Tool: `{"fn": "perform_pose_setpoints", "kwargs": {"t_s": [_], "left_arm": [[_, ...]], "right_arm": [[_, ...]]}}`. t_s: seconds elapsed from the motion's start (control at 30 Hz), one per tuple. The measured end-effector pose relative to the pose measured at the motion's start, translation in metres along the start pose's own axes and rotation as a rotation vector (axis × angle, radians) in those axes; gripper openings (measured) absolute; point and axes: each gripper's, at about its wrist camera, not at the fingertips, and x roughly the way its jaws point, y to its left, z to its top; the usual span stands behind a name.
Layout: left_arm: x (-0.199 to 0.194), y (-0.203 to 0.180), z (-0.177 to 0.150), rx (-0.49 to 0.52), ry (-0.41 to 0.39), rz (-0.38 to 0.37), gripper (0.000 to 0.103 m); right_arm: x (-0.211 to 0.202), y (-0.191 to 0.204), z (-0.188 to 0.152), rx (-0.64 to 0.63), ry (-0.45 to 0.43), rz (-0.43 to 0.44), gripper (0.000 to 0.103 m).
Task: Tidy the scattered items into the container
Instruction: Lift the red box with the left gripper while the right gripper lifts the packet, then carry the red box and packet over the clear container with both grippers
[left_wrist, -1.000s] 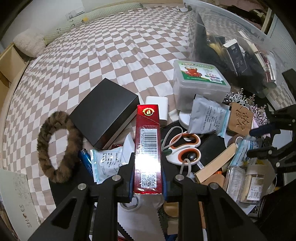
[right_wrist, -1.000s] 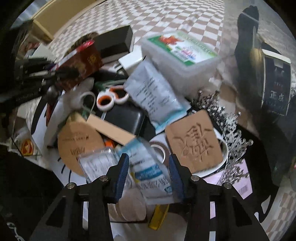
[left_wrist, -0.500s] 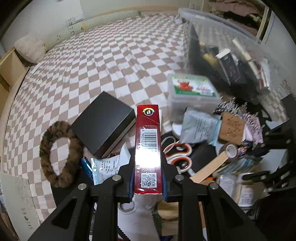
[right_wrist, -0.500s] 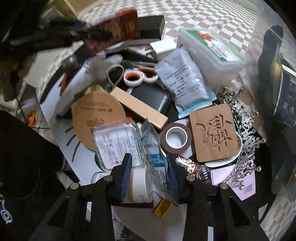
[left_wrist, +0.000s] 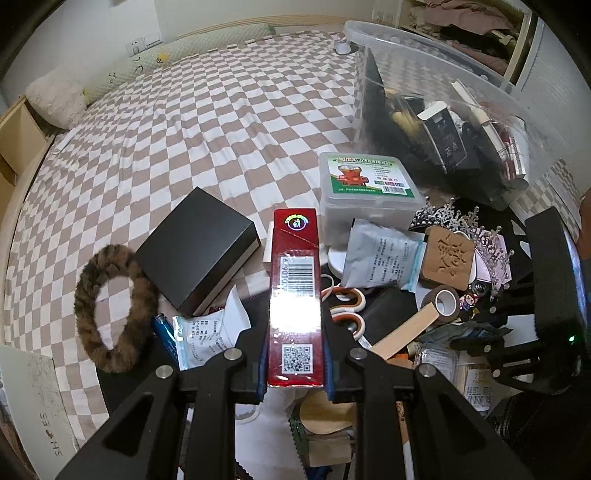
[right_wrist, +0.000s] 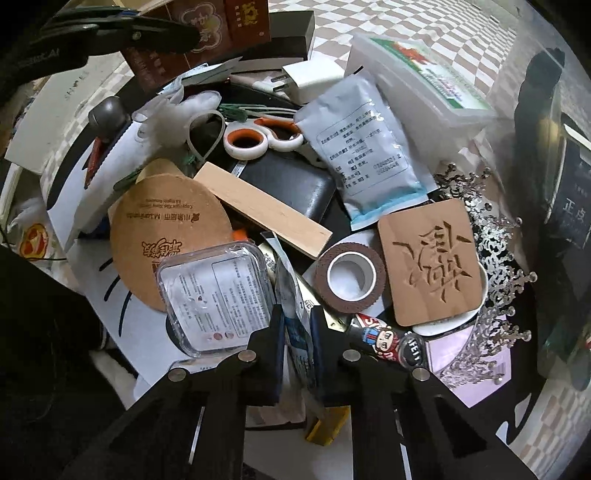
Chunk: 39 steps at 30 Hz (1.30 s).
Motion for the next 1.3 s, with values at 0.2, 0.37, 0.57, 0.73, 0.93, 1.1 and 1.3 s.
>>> {"fn": "perform_pose_setpoints", "kwargs": {"t_s": [0.2,0.37,0.57,0.73,0.93,1.1,1.3], "left_arm": [[-0.006,0.004,0.000,-0.009,-0.032,0.003,0.022],[-0.014,0.006,0.004,-0.031,-0.063,0.000,0.022],[-0.029,0.006,0.008,-0.044,-0.099,-0.003,0.022],[-0.038,0.004,0.010,-0.046,-0.132,0.003,0.022],[-0.049,-0.005,0.017,-0.033,-0.179,0.007,0.022],[-0.058,-0.012,0.024,-0.020,-0.217,0.008,0.022],[-0.073,-0.021,0.036,-0.017,-0.272,-0.003,0.022]], "right_arm": [[-0.010,0.008,0.004,-0.011,-0.046,-0.082,0.012],[-0.031,0.001,0.010,0.040,-0.110,-0.092,0.011],[-0.061,-0.010,0.017,0.124,-0.199,-0.089,0.011],[-0.087,-0.021,0.013,0.184,-0.279,-0.074,0.011],[-0.110,-0.028,0.016,0.243,-0.372,-0.073,0.011],[-0.130,-0.035,0.016,0.283,-0.440,-0.092,0.011],[-0.151,-0.042,0.015,0.323,-0.516,-0.115,0.011]]}}
